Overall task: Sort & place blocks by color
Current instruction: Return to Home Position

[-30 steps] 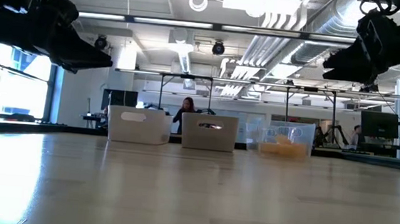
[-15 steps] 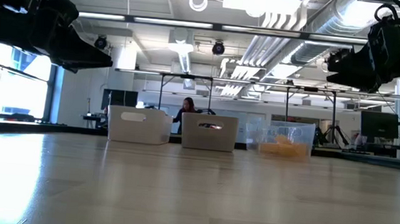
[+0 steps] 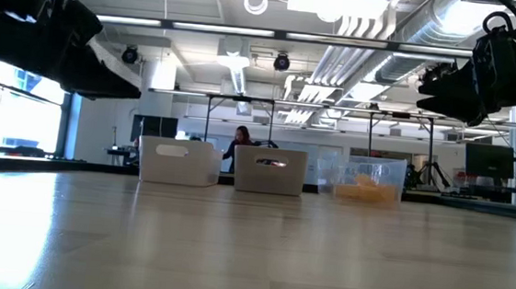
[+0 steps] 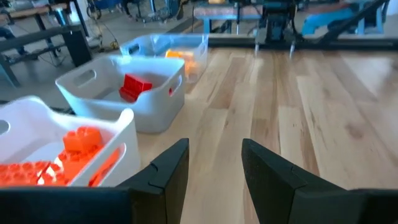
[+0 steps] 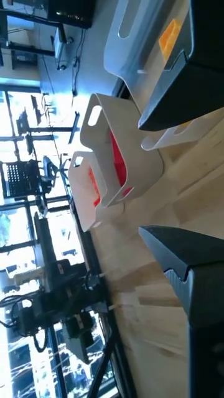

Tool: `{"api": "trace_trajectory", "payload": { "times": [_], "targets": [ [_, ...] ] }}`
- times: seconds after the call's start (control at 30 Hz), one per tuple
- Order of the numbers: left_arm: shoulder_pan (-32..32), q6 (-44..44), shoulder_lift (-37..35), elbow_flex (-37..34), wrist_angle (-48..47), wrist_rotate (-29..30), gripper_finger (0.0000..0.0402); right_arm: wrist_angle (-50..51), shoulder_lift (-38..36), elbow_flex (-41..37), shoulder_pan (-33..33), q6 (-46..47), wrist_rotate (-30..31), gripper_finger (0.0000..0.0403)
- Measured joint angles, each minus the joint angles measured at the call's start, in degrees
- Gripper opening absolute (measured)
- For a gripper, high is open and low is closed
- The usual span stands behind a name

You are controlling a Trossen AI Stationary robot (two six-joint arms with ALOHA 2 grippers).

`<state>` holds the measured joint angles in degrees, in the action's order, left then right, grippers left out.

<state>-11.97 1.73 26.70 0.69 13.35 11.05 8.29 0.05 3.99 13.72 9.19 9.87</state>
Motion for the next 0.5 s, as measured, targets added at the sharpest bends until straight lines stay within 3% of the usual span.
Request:
{"api": "trace_trajectory", "payload": {
  "times": [0.27, 0.5],
  "targets": [
    [0.00, -0.01, 0.02, 0.00, -3.71, 0.11, 0.0136, -2.94, 0.02, -0.07, 0.01, 3.36, 4.21, 0.0250],
    [0.00, -0.84, 0.02, 0.00, -8.10, 0.13, 0.0136, -5.77, 0.02, -0.07, 0.00, 3.66, 3.59, 0.0250]
  ]
}}
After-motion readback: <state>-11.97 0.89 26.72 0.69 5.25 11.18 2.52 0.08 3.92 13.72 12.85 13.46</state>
